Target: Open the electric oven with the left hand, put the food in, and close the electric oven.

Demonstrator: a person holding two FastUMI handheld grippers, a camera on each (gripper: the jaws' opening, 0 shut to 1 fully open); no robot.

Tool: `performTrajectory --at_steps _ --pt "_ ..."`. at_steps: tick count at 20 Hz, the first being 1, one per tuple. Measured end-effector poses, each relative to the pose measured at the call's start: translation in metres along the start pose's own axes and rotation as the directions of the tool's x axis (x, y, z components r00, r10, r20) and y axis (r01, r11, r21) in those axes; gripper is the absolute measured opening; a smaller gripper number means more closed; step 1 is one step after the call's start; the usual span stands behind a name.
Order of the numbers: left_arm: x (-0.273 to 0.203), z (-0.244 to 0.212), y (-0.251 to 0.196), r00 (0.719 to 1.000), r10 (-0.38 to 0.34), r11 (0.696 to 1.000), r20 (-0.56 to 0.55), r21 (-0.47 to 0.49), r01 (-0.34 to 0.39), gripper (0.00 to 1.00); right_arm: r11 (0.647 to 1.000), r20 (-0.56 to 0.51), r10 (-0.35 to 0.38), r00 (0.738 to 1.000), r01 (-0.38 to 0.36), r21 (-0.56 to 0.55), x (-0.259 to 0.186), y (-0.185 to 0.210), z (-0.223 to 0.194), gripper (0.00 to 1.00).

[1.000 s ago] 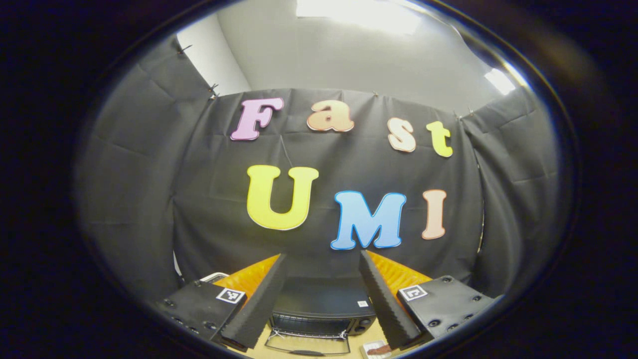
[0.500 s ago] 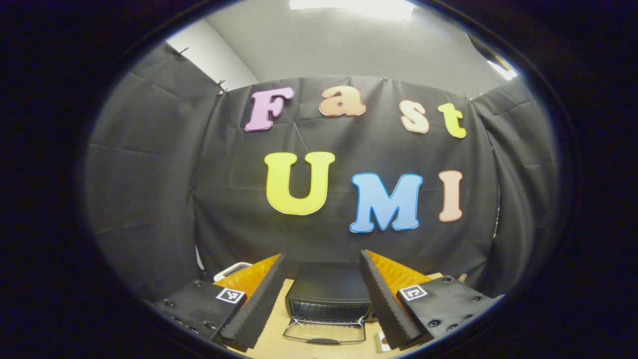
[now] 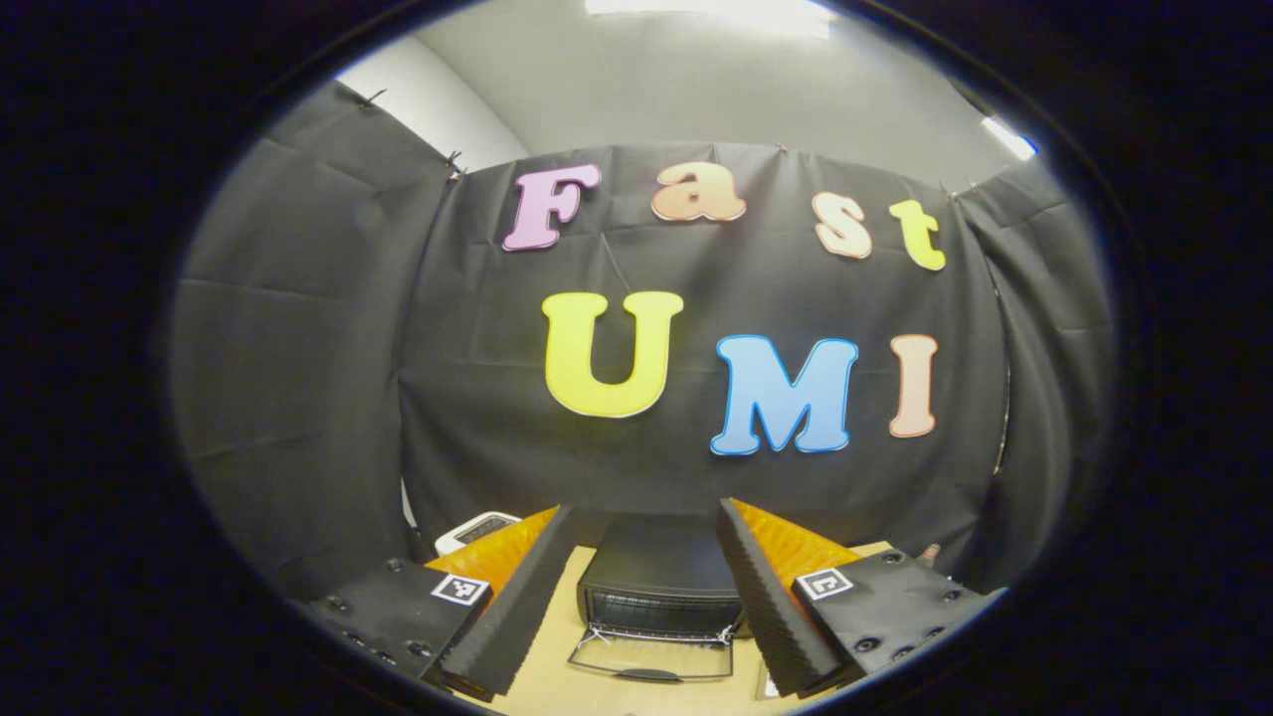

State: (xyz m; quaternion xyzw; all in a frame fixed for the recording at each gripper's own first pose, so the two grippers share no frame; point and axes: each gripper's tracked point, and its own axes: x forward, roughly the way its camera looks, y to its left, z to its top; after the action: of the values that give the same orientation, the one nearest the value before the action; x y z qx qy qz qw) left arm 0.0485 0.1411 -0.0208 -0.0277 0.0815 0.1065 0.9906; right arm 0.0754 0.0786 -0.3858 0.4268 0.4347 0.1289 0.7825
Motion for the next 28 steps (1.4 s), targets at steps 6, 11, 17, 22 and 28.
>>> performTrajectory --at_steps 6,11,17,22,28 --pt "0.000 0.005 -0.001 1.000 -0.024 1.000 0.010 0.012 0.024 1.00 0.991 0.034 0.133 0.991 -0.134 0.017 -0.020 0.042 0.009 0.12" --pt "0.000 0.015 0.002 0.998 -0.048 0.999 0.042 -0.012 0.049 0.96 0.957 0.089 0.279 0.956 -0.285 0.060 -0.039 0.103 0.020 0.12" --pt "0.002 0.017 0.018 0.997 -0.070 0.997 0.041 -0.024 0.071 1.00 0.949 0.112 0.308 0.945 -0.313 0.032 -0.041 0.147 0.019 0.11" --pt "-0.004 0.017 0.041 0.996 -0.076 0.997 0.040 -0.024 0.077 0.96 0.951 0.095 0.310 0.946 -0.307 -0.040 -0.018 0.181 0.001 0.11" --pt "-0.008 0.000 0.075 0.995 -0.096 0.995 0.003 -0.017 0.096 1.00 0.970 0.106 0.244 0.964 -0.244 -0.018 0.051 0.198 -0.013 0.12"
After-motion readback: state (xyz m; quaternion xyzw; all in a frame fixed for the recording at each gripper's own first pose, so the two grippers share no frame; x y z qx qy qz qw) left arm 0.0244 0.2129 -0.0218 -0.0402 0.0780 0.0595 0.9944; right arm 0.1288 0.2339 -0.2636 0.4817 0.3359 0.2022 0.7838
